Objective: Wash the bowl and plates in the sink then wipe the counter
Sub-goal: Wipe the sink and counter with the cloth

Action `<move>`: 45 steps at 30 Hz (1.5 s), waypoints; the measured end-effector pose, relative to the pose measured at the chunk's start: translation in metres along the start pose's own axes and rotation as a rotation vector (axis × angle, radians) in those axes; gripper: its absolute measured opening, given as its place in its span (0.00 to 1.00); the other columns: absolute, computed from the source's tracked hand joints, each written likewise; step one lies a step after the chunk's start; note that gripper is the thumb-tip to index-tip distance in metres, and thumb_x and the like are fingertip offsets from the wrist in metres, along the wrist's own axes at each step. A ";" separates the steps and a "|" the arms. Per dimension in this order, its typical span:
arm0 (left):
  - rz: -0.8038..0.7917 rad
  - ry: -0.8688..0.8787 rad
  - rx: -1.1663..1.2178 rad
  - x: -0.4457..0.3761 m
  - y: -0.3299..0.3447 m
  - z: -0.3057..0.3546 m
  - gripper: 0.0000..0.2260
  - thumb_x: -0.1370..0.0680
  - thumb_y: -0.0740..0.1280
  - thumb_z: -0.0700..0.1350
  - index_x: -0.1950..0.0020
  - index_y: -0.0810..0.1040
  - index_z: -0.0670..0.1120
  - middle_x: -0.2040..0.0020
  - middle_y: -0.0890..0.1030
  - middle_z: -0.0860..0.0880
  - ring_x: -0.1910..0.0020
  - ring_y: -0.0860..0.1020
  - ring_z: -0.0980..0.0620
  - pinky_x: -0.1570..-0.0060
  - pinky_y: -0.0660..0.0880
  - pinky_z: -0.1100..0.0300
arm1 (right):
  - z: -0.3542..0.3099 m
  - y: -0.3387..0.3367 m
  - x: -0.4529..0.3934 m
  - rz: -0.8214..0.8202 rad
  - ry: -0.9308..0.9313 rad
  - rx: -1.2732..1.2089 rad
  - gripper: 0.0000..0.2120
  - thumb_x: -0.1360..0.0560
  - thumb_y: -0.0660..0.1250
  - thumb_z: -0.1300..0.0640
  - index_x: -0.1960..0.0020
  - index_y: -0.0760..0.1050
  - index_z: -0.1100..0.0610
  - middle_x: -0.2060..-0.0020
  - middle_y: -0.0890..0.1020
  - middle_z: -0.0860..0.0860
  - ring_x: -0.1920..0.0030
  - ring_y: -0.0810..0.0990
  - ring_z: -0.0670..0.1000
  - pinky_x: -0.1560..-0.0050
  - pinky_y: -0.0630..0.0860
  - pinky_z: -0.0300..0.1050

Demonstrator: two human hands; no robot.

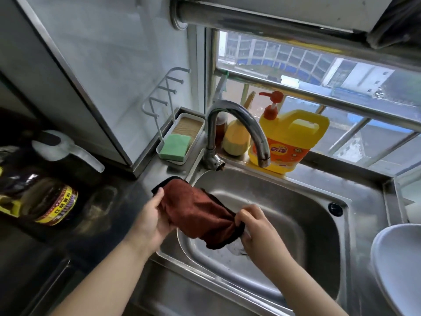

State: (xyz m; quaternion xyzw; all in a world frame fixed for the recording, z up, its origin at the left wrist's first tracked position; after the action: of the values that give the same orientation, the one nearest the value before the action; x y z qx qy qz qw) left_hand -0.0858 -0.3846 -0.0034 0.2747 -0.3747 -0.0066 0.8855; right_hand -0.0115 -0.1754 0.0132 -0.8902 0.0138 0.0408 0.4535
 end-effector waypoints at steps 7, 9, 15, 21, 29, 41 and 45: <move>0.380 0.074 -0.559 -0.023 -0.098 0.045 0.18 0.22 0.64 0.37 0.32 0.68 0.43 0.40 0.78 0.43 0.51 0.78 0.47 0.49 0.75 0.60 | -0.051 0.075 -0.052 -0.212 0.106 0.186 0.29 0.28 0.58 0.67 0.32 0.70 0.45 0.29 0.65 0.48 0.28 0.60 0.54 0.29 0.56 0.50; 0.440 0.163 -0.776 -0.021 -0.119 0.055 0.21 0.23 0.65 0.36 0.31 0.67 0.42 0.37 0.75 0.43 0.46 0.77 0.46 0.46 0.74 0.56 | -0.065 0.089 -0.059 -0.115 0.095 0.145 0.23 0.28 0.61 0.63 0.34 0.74 0.52 0.32 0.71 0.51 0.32 0.68 0.56 0.32 0.61 0.46; 0.269 0.352 -1.114 -0.013 -0.133 0.067 0.13 0.24 0.65 0.35 0.41 0.74 0.44 0.43 0.77 0.47 0.55 0.76 0.57 0.59 0.68 0.70 | -0.102 0.170 -0.095 -0.281 0.139 0.115 0.30 0.20 0.58 0.48 0.23 0.51 0.54 0.23 0.50 0.52 0.23 0.46 0.52 0.26 0.43 0.45; 0.156 0.494 -1.298 -0.008 -0.139 0.095 0.12 0.24 0.65 0.36 0.42 0.76 0.46 0.46 0.76 0.51 0.56 0.75 0.65 0.59 0.68 0.79 | -0.123 0.234 -0.124 -0.299 0.197 0.302 0.29 0.20 0.45 0.41 0.23 0.40 0.48 0.24 0.39 0.52 0.24 0.36 0.54 0.27 0.33 0.52; 0.115 0.471 -1.246 0.000 -0.152 0.113 0.10 0.24 0.66 0.37 0.48 0.76 0.51 0.53 0.80 0.55 0.57 0.79 0.59 0.56 0.73 0.71 | -0.115 0.215 -0.102 -0.285 0.040 0.366 0.30 0.24 0.54 0.39 0.24 0.51 0.41 0.23 0.48 0.49 0.23 0.47 0.51 0.26 0.43 0.51; 0.177 0.455 -1.166 0.006 -0.172 0.114 0.10 0.23 0.65 0.37 0.53 0.76 0.54 0.55 0.82 0.52 0.55 0.82 0.51 0.51 0.78 0.56 | -0.161 0.248 -0.038 -0.392 -0.103 0.334 0.32 0.28 0.56 0.41 0.25 0.57 0.43 0.24 0.58 0.54 0.24 0.54 0.58 0.31 0.49 0.59; 0.112 0.405 -1.259 0.007 -0.164 0.100 0.06 0.22 0.64 0.41 0.48 0.76 0.51 0.52 0.82 0.52 0.53 0.81 0.54 0.51 0.76 0.60 | -0.160 0.229 0.008 -0.568 -0.296 0.282 0.32 0.26 0.57 0.45 0.24 0.51 0.39 0.23 0.45 0.46 0.24 0.37 0.50 0.27 0.35 0.52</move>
State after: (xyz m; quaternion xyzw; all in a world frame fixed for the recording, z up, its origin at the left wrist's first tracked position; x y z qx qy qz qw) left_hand -0.1158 -0.5730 -0.0226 -0.3195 -0.1390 -0.1264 0.9288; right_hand -0.0082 -0.4391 -0.0785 -0.7715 -0.2949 0.0391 0.5624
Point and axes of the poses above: each hand's wrist, its own x-axis away from the middle knuckle, its own y-axis out of the palm, z = x × y, the point moved 5 cm from there along -x, towards the middle knuckle
